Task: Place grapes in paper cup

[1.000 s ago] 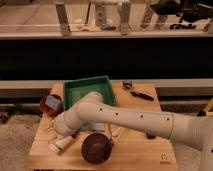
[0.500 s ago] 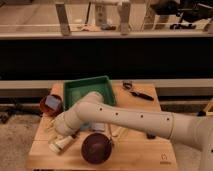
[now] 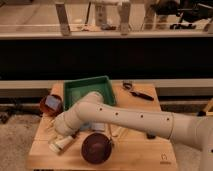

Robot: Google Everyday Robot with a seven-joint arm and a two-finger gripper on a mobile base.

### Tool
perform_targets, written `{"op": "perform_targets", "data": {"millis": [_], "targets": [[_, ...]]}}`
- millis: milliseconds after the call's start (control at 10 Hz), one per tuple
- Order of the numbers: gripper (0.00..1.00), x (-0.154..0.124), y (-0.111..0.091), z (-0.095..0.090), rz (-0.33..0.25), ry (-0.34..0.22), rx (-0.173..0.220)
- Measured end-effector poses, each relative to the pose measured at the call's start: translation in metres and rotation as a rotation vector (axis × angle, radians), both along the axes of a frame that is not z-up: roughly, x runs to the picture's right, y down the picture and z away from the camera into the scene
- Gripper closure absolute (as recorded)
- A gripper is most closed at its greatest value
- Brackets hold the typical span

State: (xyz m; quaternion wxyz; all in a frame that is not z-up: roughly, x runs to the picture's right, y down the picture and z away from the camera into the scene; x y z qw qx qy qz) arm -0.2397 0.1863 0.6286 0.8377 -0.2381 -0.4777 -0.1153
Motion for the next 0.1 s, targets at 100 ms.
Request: {"op": "perform_targets", "data": {"millis": [100], "targets": [[0.55, 0.0000, 0.0000, 0.0000, 0.000, 0.000, 0.000]]}}
